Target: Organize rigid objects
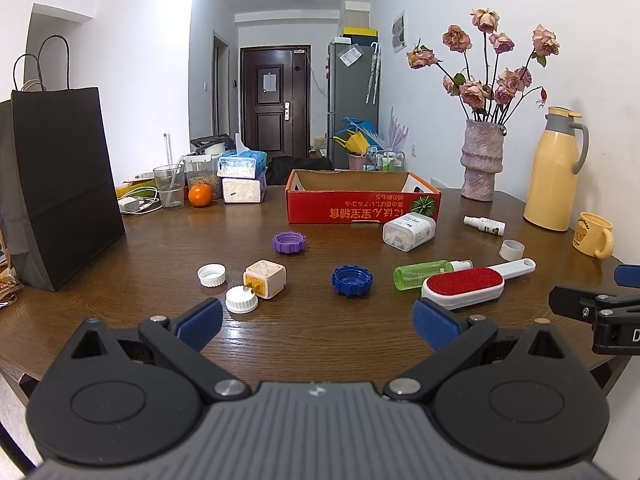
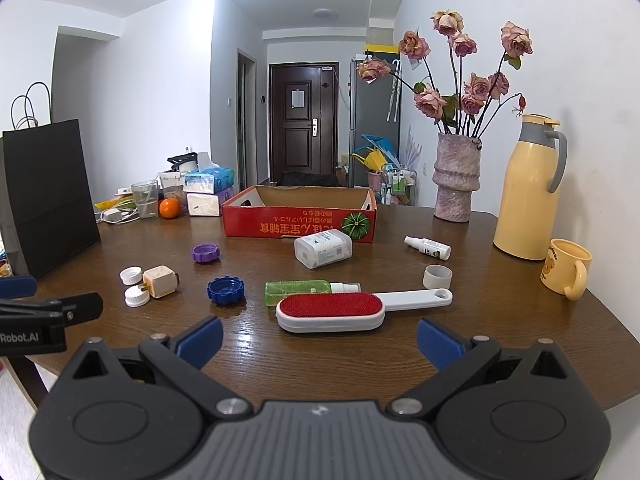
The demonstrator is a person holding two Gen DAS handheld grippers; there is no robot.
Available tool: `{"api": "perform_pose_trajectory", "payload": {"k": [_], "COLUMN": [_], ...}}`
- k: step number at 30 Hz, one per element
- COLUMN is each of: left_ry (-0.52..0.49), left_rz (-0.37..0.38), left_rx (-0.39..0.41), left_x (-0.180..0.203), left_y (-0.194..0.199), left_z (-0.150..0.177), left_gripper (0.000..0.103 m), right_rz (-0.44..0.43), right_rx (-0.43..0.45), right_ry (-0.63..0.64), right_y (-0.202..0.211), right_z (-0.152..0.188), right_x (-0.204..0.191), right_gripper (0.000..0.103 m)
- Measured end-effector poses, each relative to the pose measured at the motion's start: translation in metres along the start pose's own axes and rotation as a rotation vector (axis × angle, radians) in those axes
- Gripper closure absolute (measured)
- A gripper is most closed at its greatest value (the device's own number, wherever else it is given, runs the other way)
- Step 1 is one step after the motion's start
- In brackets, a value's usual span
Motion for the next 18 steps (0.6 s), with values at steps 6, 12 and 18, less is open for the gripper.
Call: {"api": "perform_pose_trajectory", "payload": {"k": [6,12,18], "left_ry": [0.002,0.001,0.003], "left_rz": [-0.004,-0.005,-0.012], "left_rx": [-0.009,-0.021,-0.038], "left_x": [-0.003,-0.004,-0.004], "left_y": [-0.009,-0.013,-0.021], "left_z": [0.009,0.006,0.004], "left_gripper": [0.0,0.0,0.0], "right_rz": [-0.001,0.0,0.003], "right_rx": [-0.008,-0.016,-0.027], "right_ry": [-0.003,-0.007,-0.016], "right_y": [-0.004,-0.008,-0.016], "right_z": [0.002,0.001,0.0], "right_x": [0.0,0.002,0.006], "right_gripper": [0.0,0.0,0.0]}}
Point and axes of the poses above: each gripper's, at about its wrist camera, not at the fingertips, and y roughly against the way its jaws point, x to its right, z to its underside, the point moved 6 cm from there along -y, roughly the way its jaws point, and after that the axes turned 12 degrees about -z, right-handed, at the moved point
